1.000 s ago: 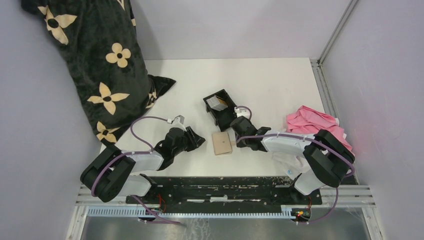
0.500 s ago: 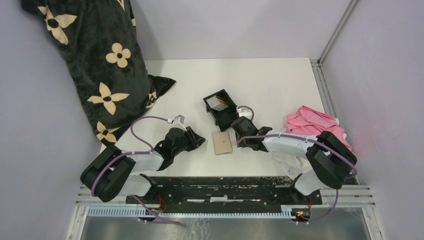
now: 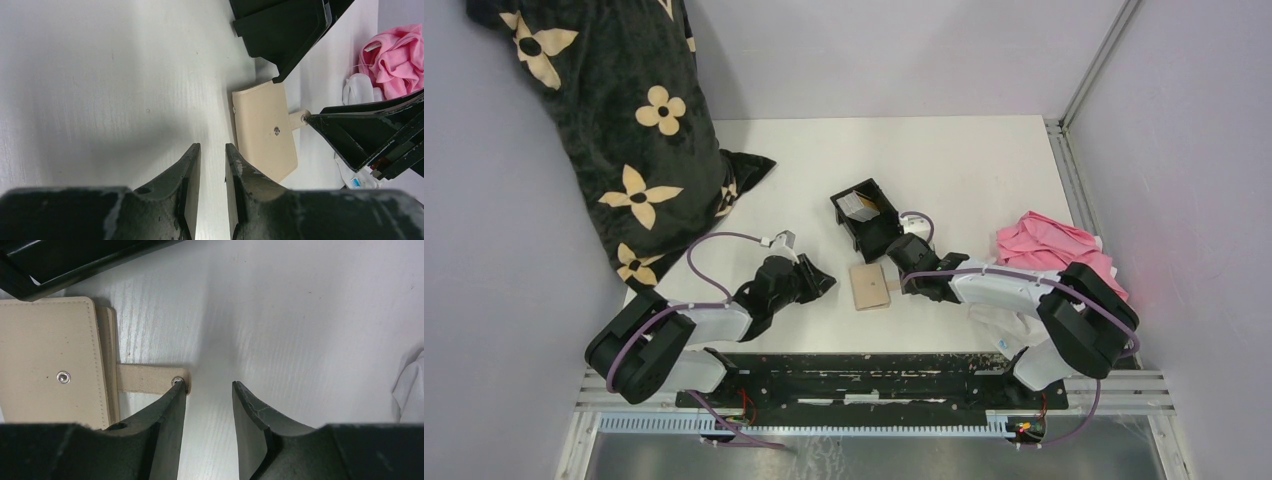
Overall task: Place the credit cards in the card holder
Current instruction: Open the card holder at the center of the board.
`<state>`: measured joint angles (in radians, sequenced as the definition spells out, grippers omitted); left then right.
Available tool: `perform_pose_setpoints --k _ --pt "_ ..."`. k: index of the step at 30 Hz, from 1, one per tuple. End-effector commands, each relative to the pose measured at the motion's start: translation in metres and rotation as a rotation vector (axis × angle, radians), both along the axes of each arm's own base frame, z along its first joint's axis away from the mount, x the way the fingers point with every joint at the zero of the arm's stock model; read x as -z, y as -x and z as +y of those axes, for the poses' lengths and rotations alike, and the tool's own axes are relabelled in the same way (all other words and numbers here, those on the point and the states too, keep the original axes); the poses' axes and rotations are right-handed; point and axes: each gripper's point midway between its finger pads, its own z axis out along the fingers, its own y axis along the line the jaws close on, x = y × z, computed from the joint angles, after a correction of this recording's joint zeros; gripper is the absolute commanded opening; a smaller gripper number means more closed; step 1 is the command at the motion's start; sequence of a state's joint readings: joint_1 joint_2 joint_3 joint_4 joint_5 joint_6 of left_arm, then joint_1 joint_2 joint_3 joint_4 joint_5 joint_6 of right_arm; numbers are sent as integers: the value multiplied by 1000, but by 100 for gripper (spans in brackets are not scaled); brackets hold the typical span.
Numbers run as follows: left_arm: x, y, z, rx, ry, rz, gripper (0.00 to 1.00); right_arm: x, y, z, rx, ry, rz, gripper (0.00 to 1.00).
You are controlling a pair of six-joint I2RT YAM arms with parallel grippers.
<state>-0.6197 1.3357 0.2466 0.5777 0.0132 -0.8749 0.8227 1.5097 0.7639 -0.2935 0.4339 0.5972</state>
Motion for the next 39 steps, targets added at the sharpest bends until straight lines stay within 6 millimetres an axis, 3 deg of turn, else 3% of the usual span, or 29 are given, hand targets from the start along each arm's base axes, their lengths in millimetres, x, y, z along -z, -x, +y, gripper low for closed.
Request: perform_pose_setpoints --k 1,10,24,32,39 --pt "-21 -9 -13 30 32 -63 31 -27 -15 3 12 -21 -84 45" --pt "-23 -9 -10 24 12 -69 30 -52 -25 12 -19 -25 -117 45" --pt "-43 -34 -17 -28 8 -101 29 -90 -45 33 -70 -38 -170 46" --pt "-58 -65 -26 -60 -16 -125 29 -132 -90 70 -173 22 -221 56" --pt "-53 -89 -31 -59 -17 -100 29 -142 -134 95 -238 1 -210 61"
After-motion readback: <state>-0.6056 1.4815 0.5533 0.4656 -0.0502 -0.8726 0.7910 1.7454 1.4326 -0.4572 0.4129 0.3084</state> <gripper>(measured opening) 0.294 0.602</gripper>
